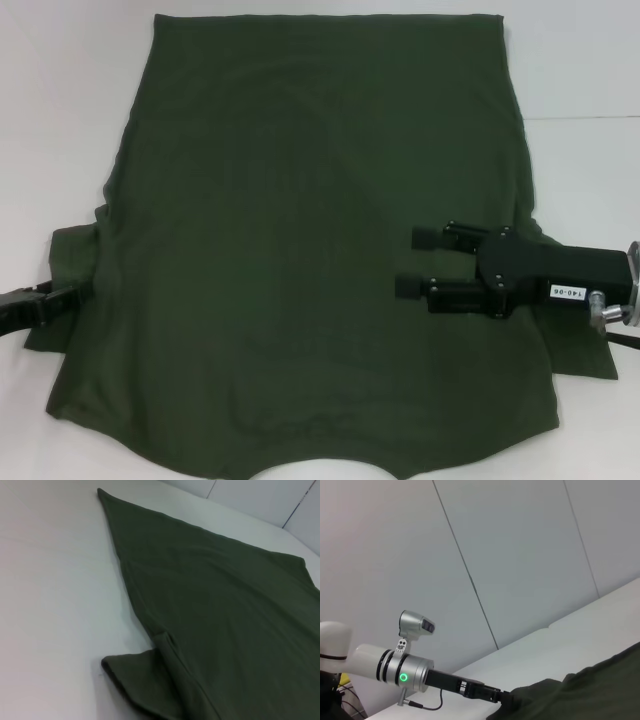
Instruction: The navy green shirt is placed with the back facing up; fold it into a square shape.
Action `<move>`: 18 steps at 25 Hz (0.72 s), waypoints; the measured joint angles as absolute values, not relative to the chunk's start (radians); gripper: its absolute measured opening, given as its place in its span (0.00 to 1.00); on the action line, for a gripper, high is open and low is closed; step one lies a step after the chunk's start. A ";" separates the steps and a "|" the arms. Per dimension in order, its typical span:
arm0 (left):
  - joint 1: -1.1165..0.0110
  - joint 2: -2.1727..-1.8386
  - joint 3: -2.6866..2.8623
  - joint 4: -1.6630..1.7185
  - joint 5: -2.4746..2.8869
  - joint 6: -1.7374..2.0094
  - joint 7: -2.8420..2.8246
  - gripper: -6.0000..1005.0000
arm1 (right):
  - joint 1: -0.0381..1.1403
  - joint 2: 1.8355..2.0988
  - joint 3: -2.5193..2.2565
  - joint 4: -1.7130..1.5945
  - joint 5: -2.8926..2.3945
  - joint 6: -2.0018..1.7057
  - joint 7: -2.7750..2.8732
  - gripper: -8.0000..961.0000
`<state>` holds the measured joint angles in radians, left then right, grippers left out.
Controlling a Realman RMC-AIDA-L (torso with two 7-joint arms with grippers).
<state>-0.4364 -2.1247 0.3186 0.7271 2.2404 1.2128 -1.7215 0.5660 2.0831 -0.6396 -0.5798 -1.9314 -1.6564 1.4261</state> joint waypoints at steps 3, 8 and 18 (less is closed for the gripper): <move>-0.436 -2.125 0.319 0.728 2.244 1.209 -1.724 0.71 | 0.566 2.083 -0.640 -0.580 -1.928 -1.657 1.424 0.94; -0.437 -2.126 0.319 0.726 2.252 1.192 -1.724 0.44 | 0.566 2.083 -0.640 -0.580 -1.926 -1.657 1.422 0.94; -0.446 -2.126 0.319 0.722 2.252 1.167 -1.723 0.10 | 0.566 2.083 -0.640 -0.580 -1.922 -1.657 1.423 0.94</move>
